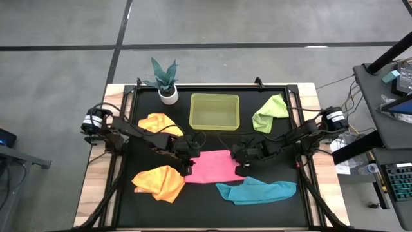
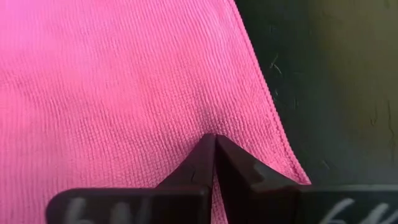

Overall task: Fold microfiber towels
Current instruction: Fold the pink towel on the table

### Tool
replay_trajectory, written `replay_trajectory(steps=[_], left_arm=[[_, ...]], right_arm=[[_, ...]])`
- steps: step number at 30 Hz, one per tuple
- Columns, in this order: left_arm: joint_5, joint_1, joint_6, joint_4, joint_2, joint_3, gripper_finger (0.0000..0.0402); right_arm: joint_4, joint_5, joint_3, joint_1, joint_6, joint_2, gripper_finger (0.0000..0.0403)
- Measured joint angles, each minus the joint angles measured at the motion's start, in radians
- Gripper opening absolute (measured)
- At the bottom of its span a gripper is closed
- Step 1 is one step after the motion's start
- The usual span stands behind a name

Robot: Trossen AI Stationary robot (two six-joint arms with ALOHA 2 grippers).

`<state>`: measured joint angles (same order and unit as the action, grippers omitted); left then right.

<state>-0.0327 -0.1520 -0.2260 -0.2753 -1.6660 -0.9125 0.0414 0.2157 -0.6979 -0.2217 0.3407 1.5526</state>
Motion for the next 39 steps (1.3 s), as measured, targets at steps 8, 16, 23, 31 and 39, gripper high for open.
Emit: replay_trajectory(steps=[8,16,23,31,39], left_arm=[[-0.165,0.013,0.006,0.06,-0.093,0.021,0.009],[-0.204,0.064,0.076,0.018,-0.043,0.023,0.0072],[-0.204,0.068,0.077,-0.018,0.039,0.028,0.0072],[-0.194,0.049,0.076,0.022,0.093,0.03,0.0072],[-0.151,-0.015,0.075,0.108,0.063,0.039,0.0072]], right_arm=[[0.0,0.066,-0.002,0.014,-0.013,0.017,0.0009],[0.021,0.095,0.002,0.049,-0.051,-0.033,0.0008],[0.041,0.09,0.002,0.048,-0.047,-0.121,0.0009],[0.108,-0.094,0.001,0.072,0.242,-0.242,0.0027],[0.16,-0.111,0.017,0.038,0.517,-0.255,0.0116]])
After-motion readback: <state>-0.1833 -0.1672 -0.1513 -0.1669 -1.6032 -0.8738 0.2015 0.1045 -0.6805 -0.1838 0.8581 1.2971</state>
